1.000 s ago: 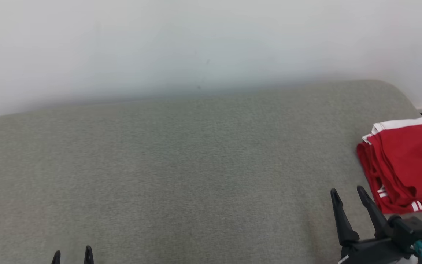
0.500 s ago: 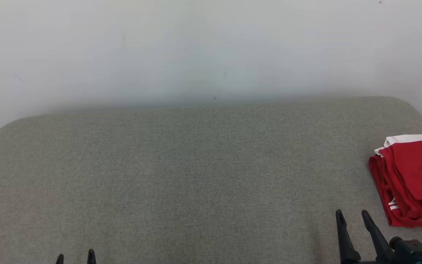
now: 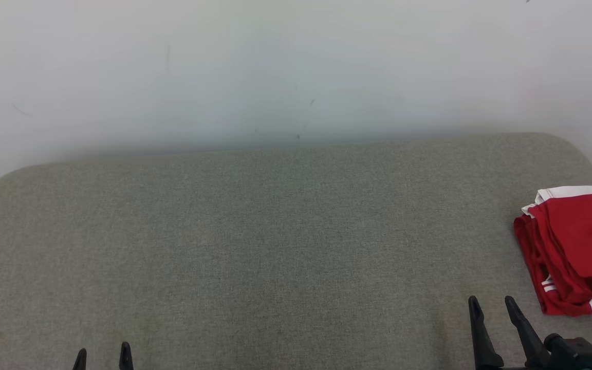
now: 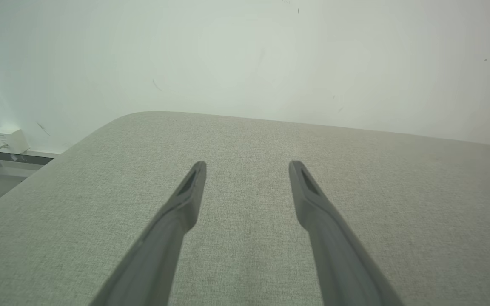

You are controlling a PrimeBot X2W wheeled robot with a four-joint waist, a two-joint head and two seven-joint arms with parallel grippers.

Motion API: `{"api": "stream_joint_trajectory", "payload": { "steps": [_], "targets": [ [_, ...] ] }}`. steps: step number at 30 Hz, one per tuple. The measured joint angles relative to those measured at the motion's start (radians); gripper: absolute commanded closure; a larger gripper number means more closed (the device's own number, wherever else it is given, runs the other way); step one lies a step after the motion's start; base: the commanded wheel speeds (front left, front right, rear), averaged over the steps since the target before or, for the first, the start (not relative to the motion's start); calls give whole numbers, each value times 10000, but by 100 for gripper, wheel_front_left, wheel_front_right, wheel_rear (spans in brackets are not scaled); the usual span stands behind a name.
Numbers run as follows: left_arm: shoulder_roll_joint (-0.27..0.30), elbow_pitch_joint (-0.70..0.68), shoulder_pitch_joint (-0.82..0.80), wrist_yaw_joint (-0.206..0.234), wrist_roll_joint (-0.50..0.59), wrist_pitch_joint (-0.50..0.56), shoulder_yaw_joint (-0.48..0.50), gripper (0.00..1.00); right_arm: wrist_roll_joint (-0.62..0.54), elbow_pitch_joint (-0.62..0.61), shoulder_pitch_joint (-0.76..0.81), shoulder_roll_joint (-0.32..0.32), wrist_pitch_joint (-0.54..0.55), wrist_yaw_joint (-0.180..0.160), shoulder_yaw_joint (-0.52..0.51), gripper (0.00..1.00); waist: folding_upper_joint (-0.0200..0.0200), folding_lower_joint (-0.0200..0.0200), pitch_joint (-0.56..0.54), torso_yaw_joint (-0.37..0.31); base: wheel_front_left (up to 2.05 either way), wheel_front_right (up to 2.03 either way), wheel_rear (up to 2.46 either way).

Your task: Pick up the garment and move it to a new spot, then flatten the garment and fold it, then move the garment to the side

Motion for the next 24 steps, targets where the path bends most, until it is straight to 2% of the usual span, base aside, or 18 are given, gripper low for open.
{"api": "stream_joint_trajectory", "payload": {
  "steps": [24],
  "targets": [
    [0,988,-963,-257,8,0,-88,0,4,-25,-177,-134,270,0,142,0,1,1,-254,144,0,0,0]
  ]
}}
